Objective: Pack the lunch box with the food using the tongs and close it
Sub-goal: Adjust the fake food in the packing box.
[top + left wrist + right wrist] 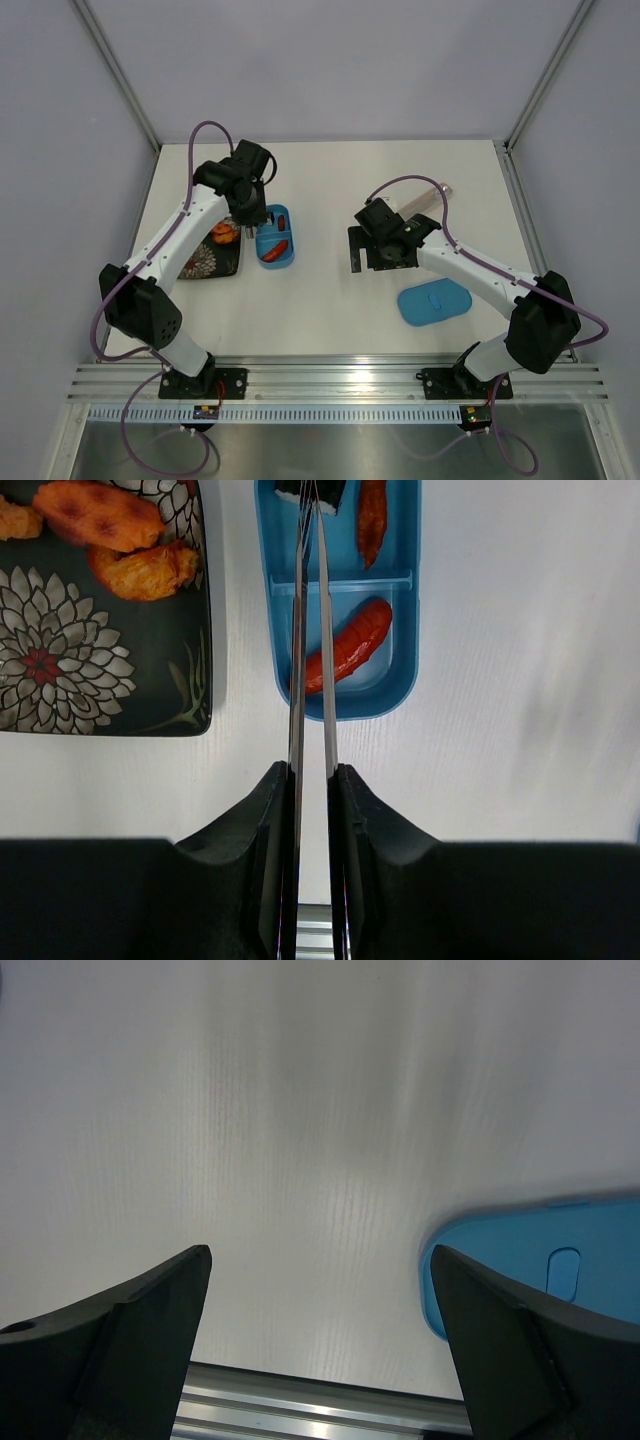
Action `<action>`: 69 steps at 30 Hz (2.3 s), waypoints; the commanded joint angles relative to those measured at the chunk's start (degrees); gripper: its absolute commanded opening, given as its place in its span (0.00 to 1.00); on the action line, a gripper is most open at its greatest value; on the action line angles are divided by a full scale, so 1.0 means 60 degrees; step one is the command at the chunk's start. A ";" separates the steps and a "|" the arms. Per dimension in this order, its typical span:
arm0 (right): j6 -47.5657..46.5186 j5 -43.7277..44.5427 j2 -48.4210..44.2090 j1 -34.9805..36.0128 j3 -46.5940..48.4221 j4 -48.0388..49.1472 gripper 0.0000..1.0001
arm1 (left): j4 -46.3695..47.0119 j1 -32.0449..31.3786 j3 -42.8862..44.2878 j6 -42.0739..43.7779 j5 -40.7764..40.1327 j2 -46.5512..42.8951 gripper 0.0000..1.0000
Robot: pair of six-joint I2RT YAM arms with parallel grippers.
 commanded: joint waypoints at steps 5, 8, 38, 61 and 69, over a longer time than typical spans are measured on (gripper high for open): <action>-0.0038 0.0075 -0.0180 -0.0023 0.0006 -0.0042 0.99 | 0.0696 -0.0027 -0.0207 -0.0016 -0.0477 0.0159 0.00; -0.0024 0.0090 -0.0194 -0.0023 -0.0008 -0.0042 1.00 | 0.0990 -0.0012 -0.0193 -0.0001 -0.0477 0.0276 0.00; 0.0006 0.0090 -0.0180 -0.0023 -0.0082 -0.0042 0.99 | 0.0932 -0.0027 -0.2214 -0.0397 -0.0067 -0.0850 0.00; -0.0024 0.0075 -0.0107 -0.0023 0.0050 -0.0115 0.99 | 0.1605 -0.0042 -0.0662 -0.0177 -0.0096 0.0026 0.00; -0.0082 0.0090 -0.0048 -0.0023 0.0138 -0.0217 0.99 | 0.1635 -0.0027 -0.0471 -0.0280 -0.0404 0.0803 0.00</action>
